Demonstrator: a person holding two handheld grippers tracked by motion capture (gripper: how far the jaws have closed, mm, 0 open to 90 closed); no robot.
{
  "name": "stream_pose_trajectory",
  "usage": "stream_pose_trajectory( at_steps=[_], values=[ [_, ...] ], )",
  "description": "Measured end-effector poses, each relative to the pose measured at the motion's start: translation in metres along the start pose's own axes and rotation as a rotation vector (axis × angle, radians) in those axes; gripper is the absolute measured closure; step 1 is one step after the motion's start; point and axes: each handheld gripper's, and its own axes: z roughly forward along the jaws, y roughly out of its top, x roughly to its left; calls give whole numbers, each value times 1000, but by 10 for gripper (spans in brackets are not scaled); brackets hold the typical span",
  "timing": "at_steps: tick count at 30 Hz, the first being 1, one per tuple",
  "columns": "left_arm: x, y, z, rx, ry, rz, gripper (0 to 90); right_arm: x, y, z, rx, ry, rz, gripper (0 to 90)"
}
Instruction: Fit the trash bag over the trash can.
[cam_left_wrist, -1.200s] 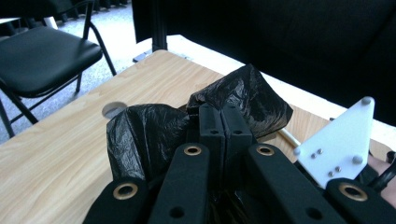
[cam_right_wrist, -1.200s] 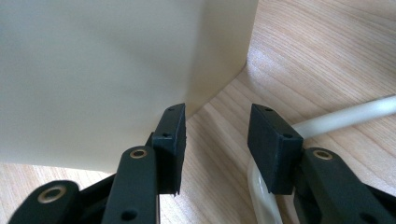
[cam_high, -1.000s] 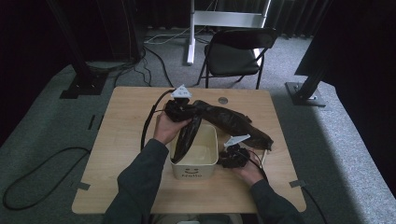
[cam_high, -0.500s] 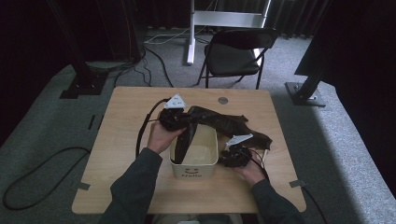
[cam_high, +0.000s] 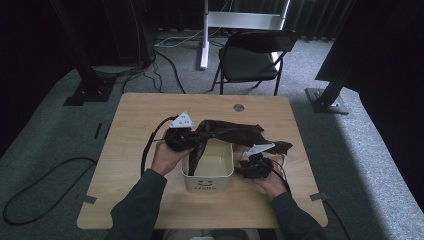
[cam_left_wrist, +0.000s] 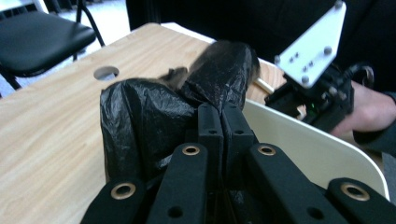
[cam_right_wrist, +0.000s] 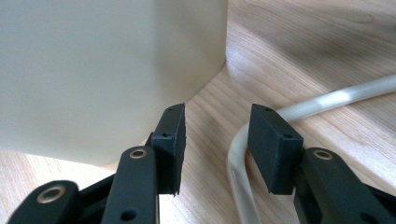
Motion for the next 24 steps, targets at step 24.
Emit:
stream_pose_trajectory(
  at_steps=[24],
  values=[
    [-9,-36,-1,59,-1,6,879,-11,-1,-25,-55,-32,30,560]
  ],
)
